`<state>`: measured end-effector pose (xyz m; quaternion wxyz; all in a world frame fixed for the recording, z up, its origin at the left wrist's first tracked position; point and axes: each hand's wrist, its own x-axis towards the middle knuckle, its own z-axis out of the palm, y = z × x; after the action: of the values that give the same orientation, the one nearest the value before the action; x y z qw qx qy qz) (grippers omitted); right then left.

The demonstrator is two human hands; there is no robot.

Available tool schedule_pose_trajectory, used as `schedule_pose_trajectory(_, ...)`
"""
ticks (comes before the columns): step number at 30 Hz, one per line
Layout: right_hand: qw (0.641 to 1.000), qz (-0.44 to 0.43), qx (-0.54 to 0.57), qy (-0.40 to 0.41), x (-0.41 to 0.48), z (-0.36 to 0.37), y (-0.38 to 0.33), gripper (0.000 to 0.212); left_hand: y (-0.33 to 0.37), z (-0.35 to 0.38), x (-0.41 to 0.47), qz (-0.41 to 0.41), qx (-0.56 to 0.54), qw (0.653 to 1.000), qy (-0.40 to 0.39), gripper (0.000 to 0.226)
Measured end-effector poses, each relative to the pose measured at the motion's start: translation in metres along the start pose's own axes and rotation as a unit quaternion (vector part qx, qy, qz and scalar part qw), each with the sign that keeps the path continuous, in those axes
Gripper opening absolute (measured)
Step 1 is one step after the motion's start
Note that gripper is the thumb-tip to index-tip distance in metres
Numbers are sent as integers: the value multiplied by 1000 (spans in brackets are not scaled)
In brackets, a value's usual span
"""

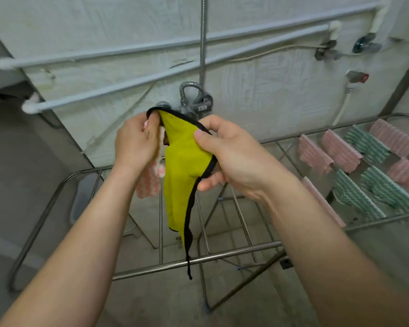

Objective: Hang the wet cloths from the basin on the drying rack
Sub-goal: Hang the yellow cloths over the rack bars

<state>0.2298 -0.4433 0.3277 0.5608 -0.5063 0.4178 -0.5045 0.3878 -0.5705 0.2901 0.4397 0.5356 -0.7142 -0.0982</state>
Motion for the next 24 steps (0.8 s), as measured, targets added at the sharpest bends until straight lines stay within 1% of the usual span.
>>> schedule_pose_trajectory(2,1000,24,-1,-8,7,4,13,7,-19,5,4,-18,-11,1000,-22,39)
schedule_pose_trajectory(4,999,51,-16,-4,11,7,30,7,-37,18,1,-43,-45,997,-42,37)
schedule_pose_trajectory(8,993,107,-51,19,22,7,73,9,-70,55,-10,-80,-62,991,-86,36)
schedule_pose_trajectory(11,986,137,-90,42,29,6,103,11,-86,77,-15,-112,-82,986,-98,37)
schedule_pose_trajectory(14,979,121,-143,78,44,11,126,12,-100,95,-12,-141,-88,979,-114,42)
schedule_pose_trajectory(16,976,117,-159,95,49,16,134,12,-102,102,-10,-150,-103,976,-120,44)
schedule_pose_trajectory(19,966,114,-209,97,61,23,153,7,-110,110,-4,-152,-99,973,-139,36)
schedule_pose_trajectory(21,964,135,-208,91,72,30,165,6,-119,113,-1,-153,-103,972,-148,32)
schedule_pose_trajectory(24,970,159,-163,90,77,35,169,10,-131,114,0,-157,-115,970,-149,31)
